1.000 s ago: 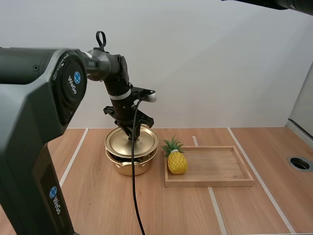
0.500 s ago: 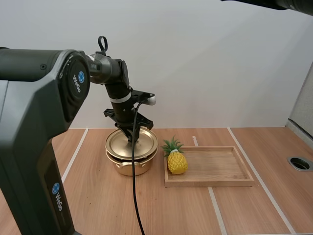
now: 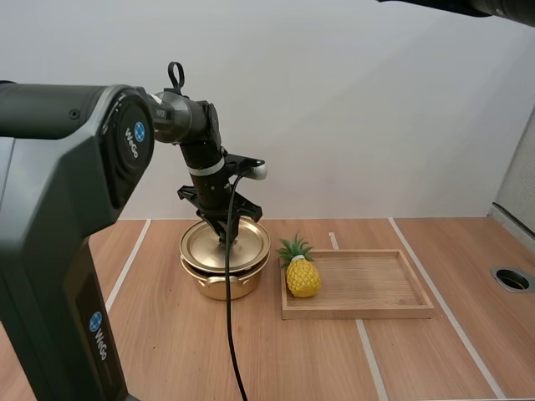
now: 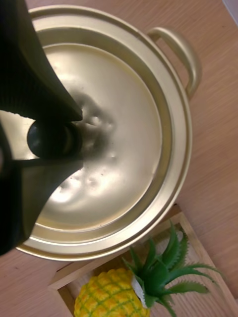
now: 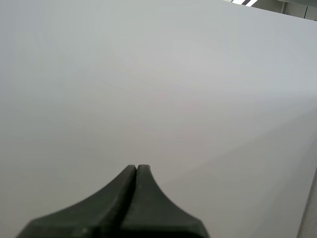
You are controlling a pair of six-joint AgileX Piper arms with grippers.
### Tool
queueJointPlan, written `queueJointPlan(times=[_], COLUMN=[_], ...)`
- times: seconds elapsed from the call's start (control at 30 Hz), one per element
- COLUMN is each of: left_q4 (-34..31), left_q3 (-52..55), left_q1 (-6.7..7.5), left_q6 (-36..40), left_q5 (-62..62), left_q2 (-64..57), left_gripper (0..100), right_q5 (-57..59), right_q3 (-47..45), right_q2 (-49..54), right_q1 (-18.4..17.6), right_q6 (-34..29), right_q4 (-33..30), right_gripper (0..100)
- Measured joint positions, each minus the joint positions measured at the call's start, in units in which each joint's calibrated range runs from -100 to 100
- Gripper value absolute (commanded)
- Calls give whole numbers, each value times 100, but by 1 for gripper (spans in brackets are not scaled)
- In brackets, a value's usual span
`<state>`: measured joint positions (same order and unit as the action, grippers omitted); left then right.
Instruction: Open the pot, put the grape inside, and close it
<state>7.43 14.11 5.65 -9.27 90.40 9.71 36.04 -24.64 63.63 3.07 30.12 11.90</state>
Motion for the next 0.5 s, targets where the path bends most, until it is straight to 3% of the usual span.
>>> queueJointPlan(times=[0.5], left_q4=[21], left_q3=[103], left_q1=[0], left_q6=[-37], left_q5=[-30], left_q2=[0], left_gripper=[0], right_q5=[0], right_q3=[0], right_q2=[0], right_q1=[0], right_q6=[0], right_q4=[0], right_gripper=[0])
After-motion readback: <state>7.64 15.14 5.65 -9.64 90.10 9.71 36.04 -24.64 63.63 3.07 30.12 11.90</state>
